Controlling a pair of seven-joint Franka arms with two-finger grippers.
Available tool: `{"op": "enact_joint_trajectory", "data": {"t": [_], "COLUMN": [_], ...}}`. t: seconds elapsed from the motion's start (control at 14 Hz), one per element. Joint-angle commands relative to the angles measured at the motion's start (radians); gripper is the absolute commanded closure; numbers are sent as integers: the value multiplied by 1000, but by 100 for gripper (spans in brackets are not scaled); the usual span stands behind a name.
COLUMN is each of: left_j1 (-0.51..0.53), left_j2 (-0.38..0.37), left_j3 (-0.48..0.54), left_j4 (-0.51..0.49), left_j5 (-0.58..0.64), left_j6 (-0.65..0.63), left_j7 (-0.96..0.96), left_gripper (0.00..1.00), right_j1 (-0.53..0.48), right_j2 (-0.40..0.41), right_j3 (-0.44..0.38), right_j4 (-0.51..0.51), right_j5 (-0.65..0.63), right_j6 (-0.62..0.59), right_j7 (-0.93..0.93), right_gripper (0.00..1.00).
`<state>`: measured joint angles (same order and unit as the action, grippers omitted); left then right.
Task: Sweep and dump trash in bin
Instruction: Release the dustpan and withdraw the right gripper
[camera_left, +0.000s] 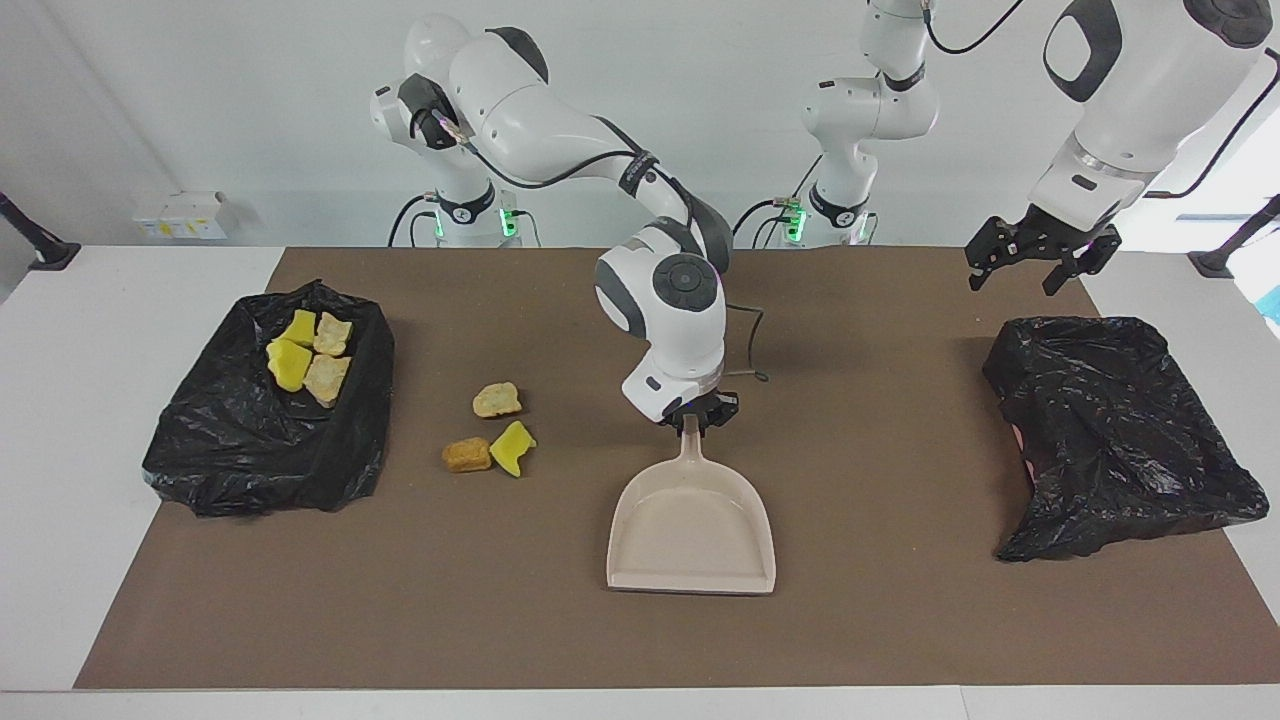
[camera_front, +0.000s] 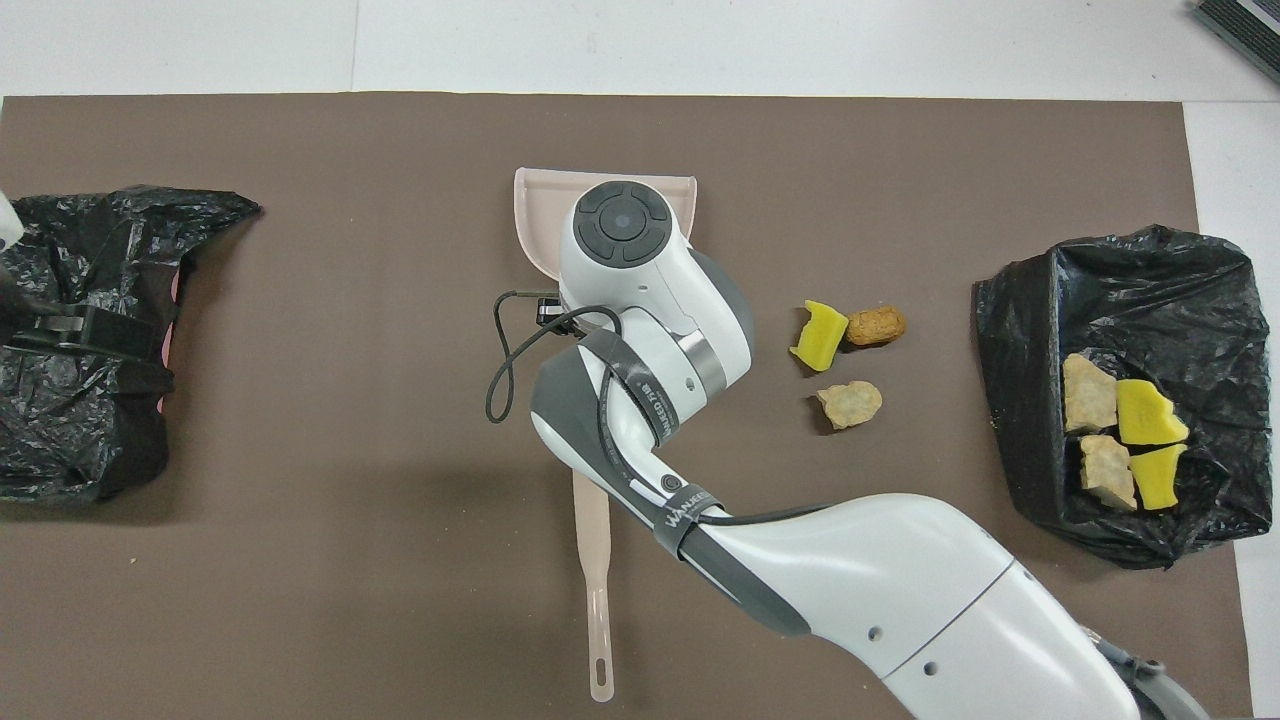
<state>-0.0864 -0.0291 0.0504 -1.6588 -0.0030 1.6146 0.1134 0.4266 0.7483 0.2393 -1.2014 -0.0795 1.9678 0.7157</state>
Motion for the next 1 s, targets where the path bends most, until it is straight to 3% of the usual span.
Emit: {"op": "enact_joint_trajectory", "data": {"t": [0.0, 0.5, 0.93], "left_j1": [-10, -67, -170], "left_j2": [-11, -20, 40], "left_j3": [5, -3, -3], "left_j4": [-4, -55, -56], "left_j5": [9, 8, -31], "left_j6": [-10, 37, 112], "left_j7": [9, 5, -29], "left_gripper": [0, 0, 0], "right_j1": [-9, -2, 67], "right_j2": [-20, -329, -596], "right_j3": [6, 43, 52], "right_j4": [26, -242, -643], "right_j5": [20, 64, 245], "right_j6": [-1, -107, -35], "right_j7": [-9, -10, 1], "right_gripper": [0, 0, 0]}}
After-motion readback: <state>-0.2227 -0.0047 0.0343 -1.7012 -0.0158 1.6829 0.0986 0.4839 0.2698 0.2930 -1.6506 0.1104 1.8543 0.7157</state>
